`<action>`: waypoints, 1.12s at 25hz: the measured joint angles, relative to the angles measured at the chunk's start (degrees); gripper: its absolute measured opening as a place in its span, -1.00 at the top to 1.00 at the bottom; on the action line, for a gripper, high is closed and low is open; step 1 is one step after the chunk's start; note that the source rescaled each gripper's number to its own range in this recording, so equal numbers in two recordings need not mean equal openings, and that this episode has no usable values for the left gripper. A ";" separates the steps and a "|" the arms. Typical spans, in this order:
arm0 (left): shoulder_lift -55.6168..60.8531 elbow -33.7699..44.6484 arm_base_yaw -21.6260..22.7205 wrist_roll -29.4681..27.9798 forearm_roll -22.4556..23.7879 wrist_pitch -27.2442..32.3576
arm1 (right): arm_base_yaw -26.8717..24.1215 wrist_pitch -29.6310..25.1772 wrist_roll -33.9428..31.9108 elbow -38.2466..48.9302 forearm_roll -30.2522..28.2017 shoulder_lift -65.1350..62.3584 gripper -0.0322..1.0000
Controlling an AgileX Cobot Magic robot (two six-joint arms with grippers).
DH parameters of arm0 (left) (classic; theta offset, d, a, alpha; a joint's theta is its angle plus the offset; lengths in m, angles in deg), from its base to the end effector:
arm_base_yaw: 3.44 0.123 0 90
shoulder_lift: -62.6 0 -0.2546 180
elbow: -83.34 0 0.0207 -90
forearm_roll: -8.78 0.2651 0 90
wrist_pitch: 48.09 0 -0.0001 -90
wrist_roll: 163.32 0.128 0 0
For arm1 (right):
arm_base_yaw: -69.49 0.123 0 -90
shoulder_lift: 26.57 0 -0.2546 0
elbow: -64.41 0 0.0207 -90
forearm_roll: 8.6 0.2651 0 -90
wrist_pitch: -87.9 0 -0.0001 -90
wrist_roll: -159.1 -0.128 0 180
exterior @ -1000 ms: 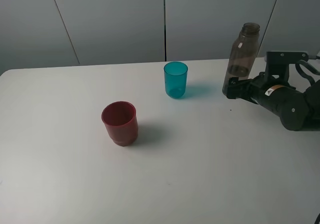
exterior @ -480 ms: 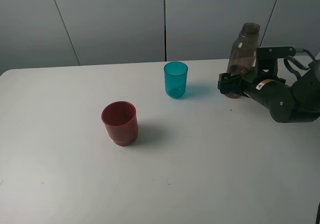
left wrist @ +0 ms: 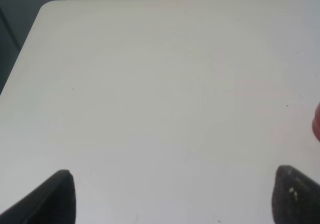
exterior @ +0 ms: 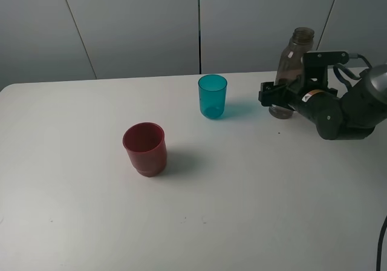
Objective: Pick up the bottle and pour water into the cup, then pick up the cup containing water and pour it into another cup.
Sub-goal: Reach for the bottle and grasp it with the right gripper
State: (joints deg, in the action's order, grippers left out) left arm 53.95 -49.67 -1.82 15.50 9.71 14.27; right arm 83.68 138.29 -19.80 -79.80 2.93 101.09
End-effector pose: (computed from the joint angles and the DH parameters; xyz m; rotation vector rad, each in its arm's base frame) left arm 0.0683 0.0038 0.2678 -0.0515 2.0588 0.0242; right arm 0.3604 0.0708 0.0255 -0.0359 1.9786 0.0793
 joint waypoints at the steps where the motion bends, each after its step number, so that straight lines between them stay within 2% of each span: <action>1: 0.00 0.00 0.00 0.00 0.00 0.00 | 0.00 0.00 0.00 -0.32 0.12 0.01 -1.00; 12: 0.00 0.00 0.00 0.00 0.00 0.00 | 0.00 1.73 2.76 -0.83 2.99 0.56 -1.00; 28: 0.00 0.00 0.00 0.00 0.00 0.00 | 0.00 3.26 2.97 -1.12 2.99 1.35 -1.00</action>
State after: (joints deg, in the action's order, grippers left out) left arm 53.95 -49.67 -1.82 15.50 9.71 14.27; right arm 83.68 141.54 -16.83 -80.92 5.92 102.43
